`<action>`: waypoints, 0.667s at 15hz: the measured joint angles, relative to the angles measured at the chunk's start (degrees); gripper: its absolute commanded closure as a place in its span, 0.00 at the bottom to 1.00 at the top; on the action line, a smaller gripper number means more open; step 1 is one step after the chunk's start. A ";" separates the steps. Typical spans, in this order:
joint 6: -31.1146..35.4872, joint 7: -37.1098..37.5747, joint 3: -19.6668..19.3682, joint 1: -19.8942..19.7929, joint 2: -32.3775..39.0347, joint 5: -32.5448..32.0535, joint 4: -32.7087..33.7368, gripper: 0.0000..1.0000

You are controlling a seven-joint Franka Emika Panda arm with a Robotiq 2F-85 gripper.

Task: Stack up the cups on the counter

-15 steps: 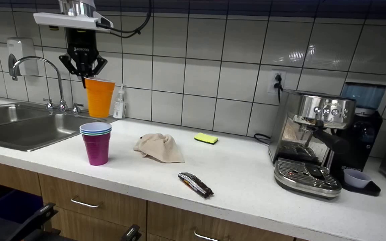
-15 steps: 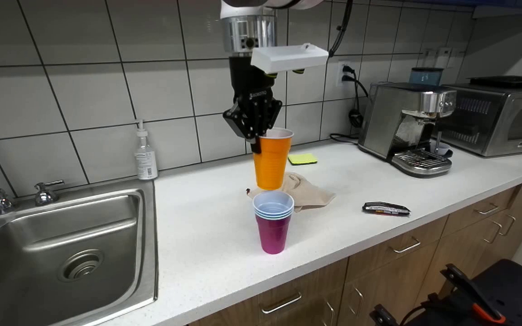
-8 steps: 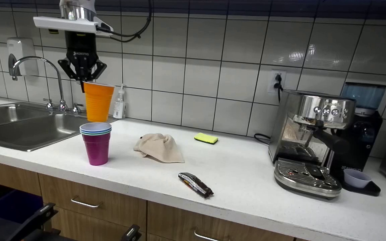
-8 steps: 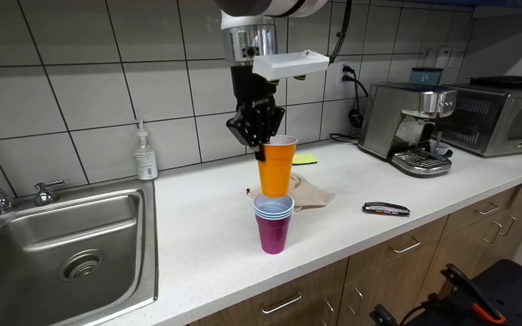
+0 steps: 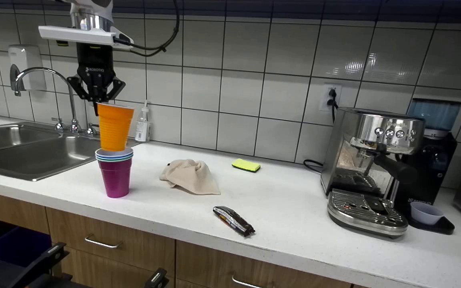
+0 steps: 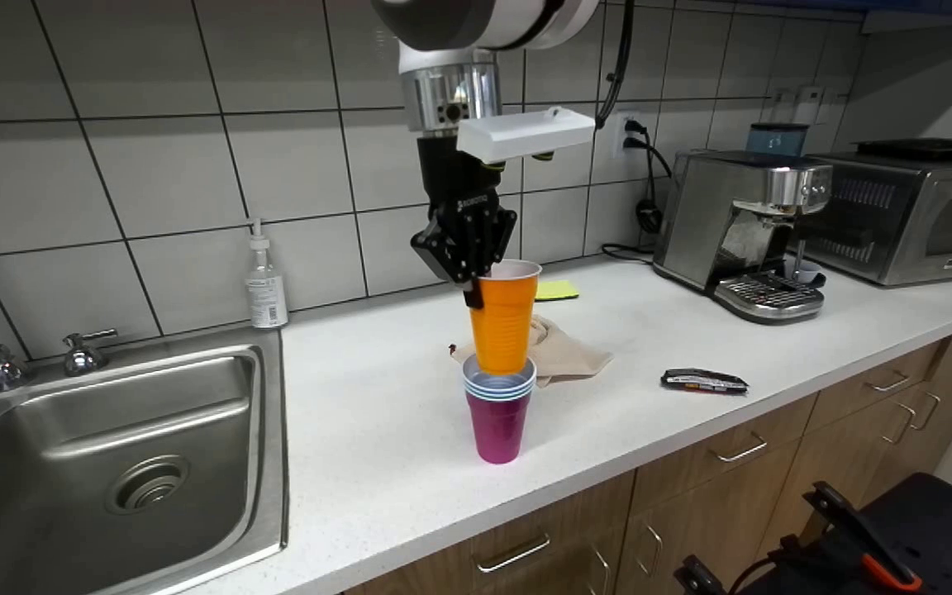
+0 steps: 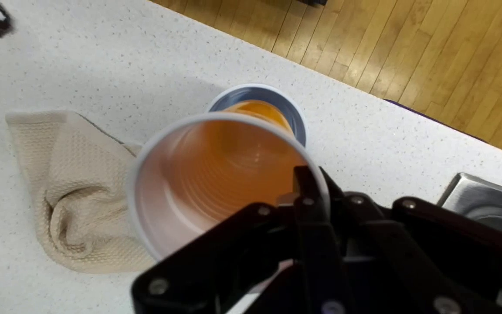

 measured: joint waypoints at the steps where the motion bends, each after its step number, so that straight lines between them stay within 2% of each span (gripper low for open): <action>1: 0.00 0.00 0.00 0.10 0.20 0.00 0.00 0.99; 10: 0.04 0.00 0.00 0.30 2.09 0.02 0.13 0.99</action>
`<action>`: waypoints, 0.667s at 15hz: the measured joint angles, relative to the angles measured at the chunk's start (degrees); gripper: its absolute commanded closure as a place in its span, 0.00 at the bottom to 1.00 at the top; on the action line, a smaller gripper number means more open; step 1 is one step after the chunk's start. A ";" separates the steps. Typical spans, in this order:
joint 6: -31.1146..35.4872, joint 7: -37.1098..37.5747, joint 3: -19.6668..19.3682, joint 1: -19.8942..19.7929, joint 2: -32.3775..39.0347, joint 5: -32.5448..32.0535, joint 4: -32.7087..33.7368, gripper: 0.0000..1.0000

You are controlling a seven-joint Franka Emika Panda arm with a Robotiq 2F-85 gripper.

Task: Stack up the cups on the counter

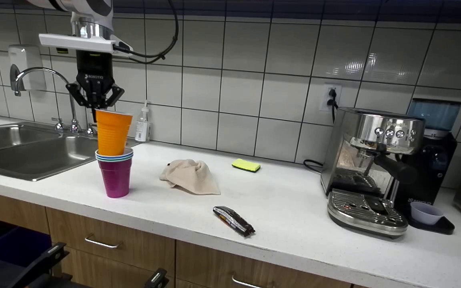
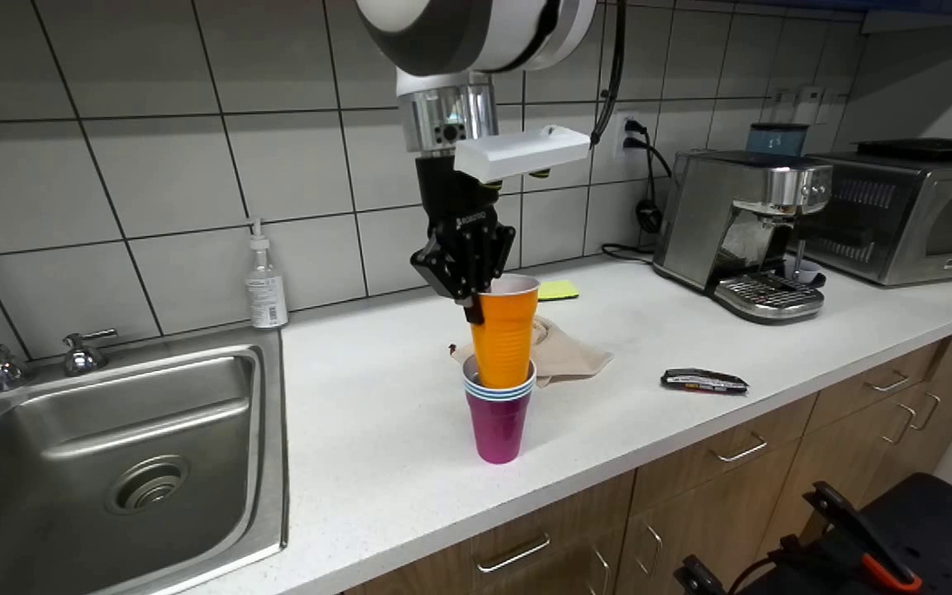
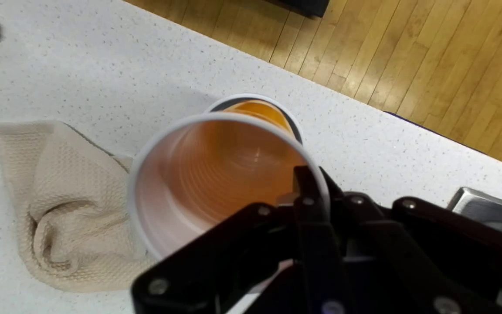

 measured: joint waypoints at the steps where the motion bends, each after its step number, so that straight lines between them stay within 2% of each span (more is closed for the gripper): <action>1: 0.02 0.00 0.00 0.00 0.18 0.00 0.04 0.99; 10: 0.44 0.05 0.00 0.00 2.11 0.00 0.86 0.99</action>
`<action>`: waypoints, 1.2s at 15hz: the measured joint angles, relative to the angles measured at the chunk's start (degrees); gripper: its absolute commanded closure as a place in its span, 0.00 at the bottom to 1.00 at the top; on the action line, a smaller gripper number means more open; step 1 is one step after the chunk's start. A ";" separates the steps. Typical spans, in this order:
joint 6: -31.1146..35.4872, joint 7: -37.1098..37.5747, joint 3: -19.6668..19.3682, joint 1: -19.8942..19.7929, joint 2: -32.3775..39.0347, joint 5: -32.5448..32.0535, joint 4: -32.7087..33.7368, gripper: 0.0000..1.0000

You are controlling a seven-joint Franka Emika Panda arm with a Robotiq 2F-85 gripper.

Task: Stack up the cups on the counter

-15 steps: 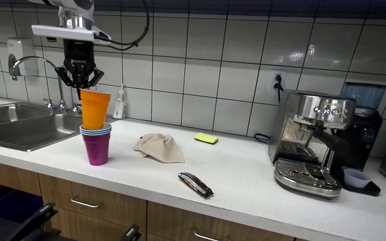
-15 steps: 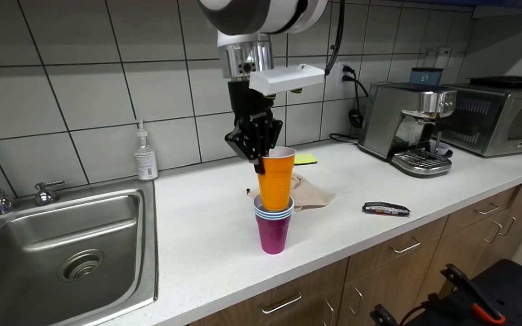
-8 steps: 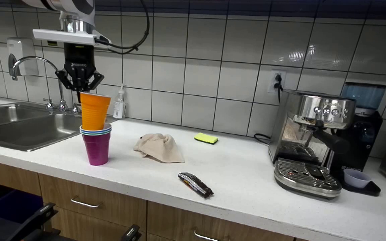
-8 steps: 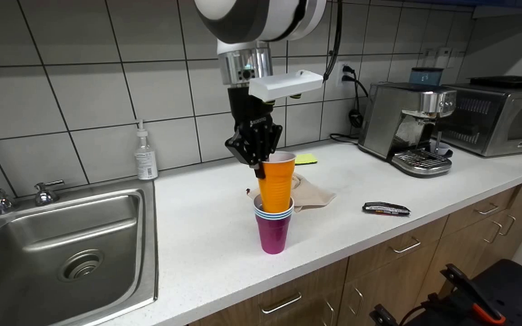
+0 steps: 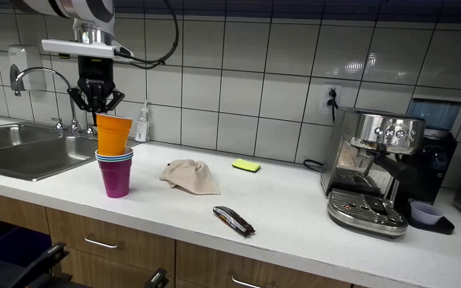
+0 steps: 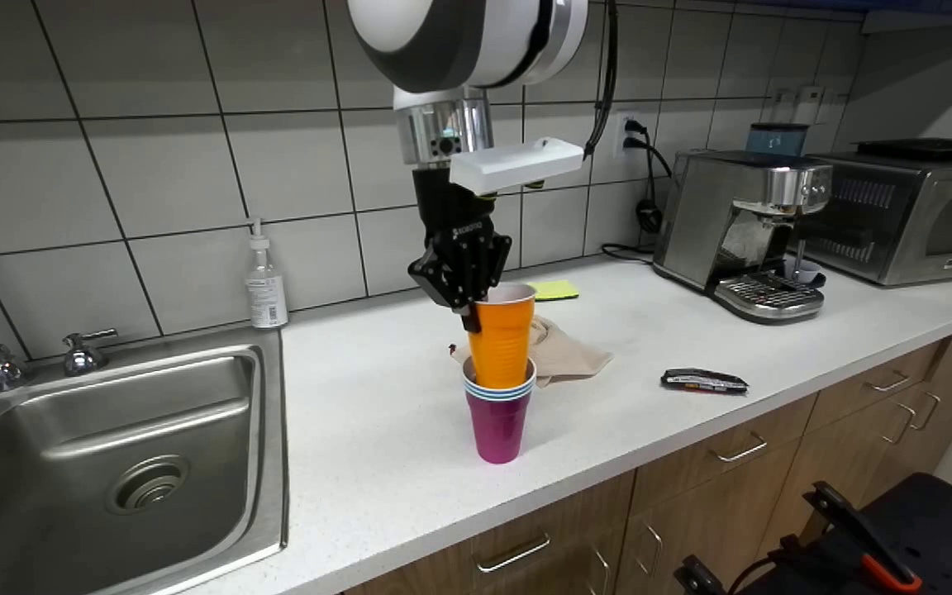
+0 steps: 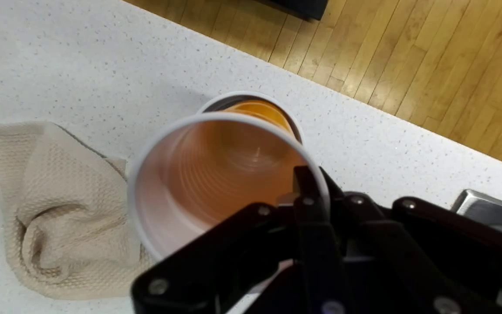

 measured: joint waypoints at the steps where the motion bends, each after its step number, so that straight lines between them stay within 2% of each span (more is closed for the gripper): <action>1: 0.21 0.04 0.00 0.00 0.23 -0.01 0.05 0.99; 6: 1.33 0.59 0.00 0.01 1.37 -0.32 0.12 0.99; 7: 1.47 0.64 0.00 0.02 1.55 -0.35 0.12 0.71; 9: 1.71 0.78 0.00 0.02 1.82 -0.41 0.12 0.63; 16: 2.28 1.78 -0.11 0.01 1.92 -0.56 0.14 0.09; 18: 2.38 2.16 -0.16 0.01 1.92 -0.65 0.15 0.00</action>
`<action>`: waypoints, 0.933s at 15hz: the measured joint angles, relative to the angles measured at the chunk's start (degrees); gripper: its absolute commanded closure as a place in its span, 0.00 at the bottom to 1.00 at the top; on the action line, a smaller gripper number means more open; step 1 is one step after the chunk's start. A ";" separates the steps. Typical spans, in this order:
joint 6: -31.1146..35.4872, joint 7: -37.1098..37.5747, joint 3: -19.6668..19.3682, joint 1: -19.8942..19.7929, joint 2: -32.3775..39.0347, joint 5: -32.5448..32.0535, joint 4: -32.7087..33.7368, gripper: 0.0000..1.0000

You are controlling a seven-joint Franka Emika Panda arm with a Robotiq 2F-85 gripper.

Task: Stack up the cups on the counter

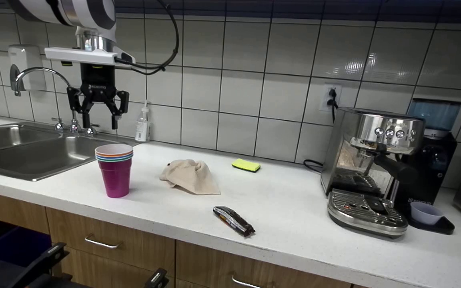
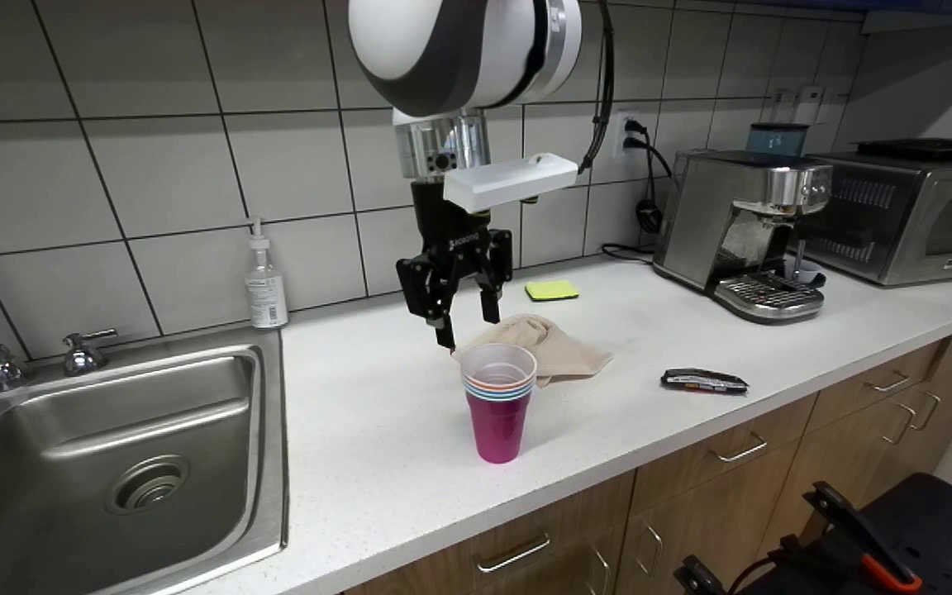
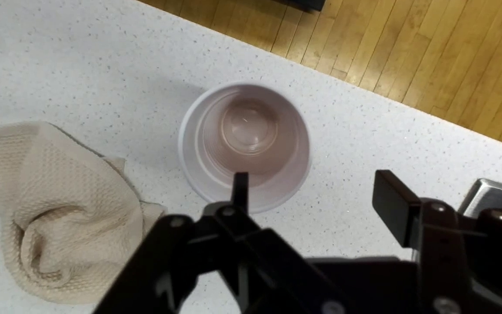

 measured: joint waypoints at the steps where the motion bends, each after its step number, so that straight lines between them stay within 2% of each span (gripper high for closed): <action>1: 0.06 0.19 -0.02 0.00 0.00 0.00 0.00 0.00; 14: 2.01 3.24 -1.73 -0.52 -2.95 0.00 -0.36 0.00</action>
